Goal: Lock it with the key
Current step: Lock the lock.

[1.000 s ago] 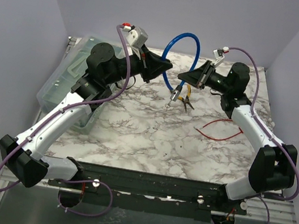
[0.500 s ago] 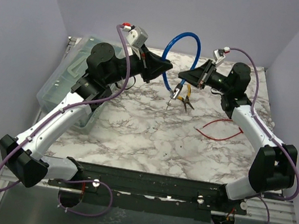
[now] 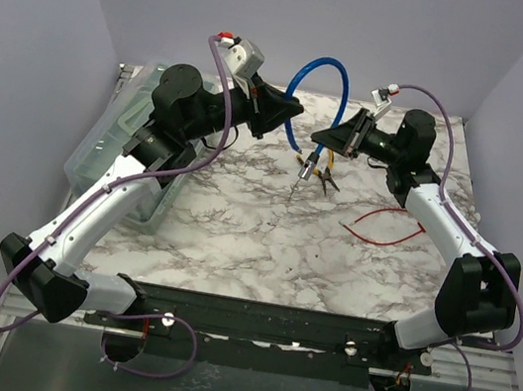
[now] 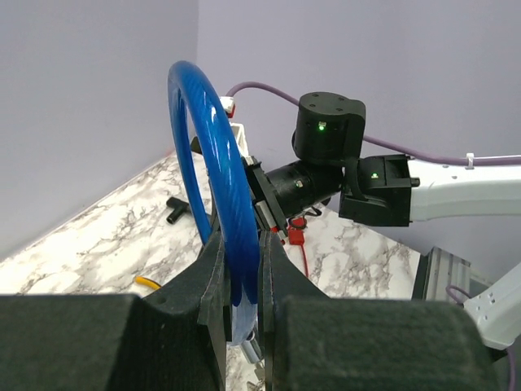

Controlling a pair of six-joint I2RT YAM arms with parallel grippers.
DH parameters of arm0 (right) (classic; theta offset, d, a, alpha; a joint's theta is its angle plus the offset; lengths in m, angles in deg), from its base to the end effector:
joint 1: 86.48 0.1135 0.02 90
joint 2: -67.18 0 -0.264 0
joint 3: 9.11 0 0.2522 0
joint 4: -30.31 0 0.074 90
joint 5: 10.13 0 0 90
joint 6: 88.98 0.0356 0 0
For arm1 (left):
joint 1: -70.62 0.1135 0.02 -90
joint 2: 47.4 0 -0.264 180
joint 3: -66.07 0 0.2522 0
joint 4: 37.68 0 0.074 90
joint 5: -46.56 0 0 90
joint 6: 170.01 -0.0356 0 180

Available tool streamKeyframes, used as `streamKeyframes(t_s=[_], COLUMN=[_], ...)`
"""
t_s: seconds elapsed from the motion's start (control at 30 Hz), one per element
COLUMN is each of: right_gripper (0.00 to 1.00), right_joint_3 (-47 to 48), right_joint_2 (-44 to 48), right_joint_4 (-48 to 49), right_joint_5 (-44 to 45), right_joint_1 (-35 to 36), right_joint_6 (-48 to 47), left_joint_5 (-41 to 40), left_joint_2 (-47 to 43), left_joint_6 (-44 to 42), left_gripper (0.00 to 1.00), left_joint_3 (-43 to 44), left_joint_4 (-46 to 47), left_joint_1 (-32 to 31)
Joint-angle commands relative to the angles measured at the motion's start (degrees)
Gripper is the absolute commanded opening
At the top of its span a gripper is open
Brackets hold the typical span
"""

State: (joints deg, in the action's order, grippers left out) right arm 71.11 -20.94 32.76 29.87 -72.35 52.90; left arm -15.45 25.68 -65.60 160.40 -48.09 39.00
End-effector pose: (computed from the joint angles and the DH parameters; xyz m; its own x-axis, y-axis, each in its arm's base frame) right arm 0.3401 0.1137 0.3335 -0.7621 0.3296 -0.5573 -0.4809 0.2881 0.8281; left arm 0.2312 -0.1620 0.4773 -0.0578 -0.2225 -0.9732 0.8684 0.4697 -0.1589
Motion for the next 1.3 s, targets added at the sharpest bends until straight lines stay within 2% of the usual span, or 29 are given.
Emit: streamKeyframes(t_s=[0.0,0.37,0.67,1.03,1.17,1.27], right_gripper=[0.01,0.01,0.01,0.01,0.01,0.01], right_joint_3=[0.15,0.38,-0.19,-1.7,-1.46,-1.71], right_joint_2=[0.92,0.49,0.62,-0.5,-0.68,-0.65], right_joint_4=[-2.29,3.42,6.85,11.65,11.97,12.09], right_joint_5=[1.51,-0.55,-2.09,-1.5,-1.62,-1.77], right_joint_1=[-0.77,-0.77,-0.81,-0.73,-0.77,-0.87], right_joint_6=[-1.29,7.48,10.88,23.96,24.37,23.39], left_joint_5=[3.14,5.41,4.28,0.75,-2.03,-4.39], left_joint_2=[-0.2,1.58,1.46,-1.49,-1.36,-1.45], left_joint_6=[-1.07,4.83,4.53,-1.19,0.3,1.04], left_gripper=[0.0,0.0,0.0,0.0,0.0,0.1], left_joint_3=[4.41,3.43,2.26,-7.83,-9.06,-8.93], left_joint_4=[2.23,3.39,3.94,10.74,11.06,10.61], left_joint_1=[0.16,0.02,0.06,-3.29,-3.5,-3.5])
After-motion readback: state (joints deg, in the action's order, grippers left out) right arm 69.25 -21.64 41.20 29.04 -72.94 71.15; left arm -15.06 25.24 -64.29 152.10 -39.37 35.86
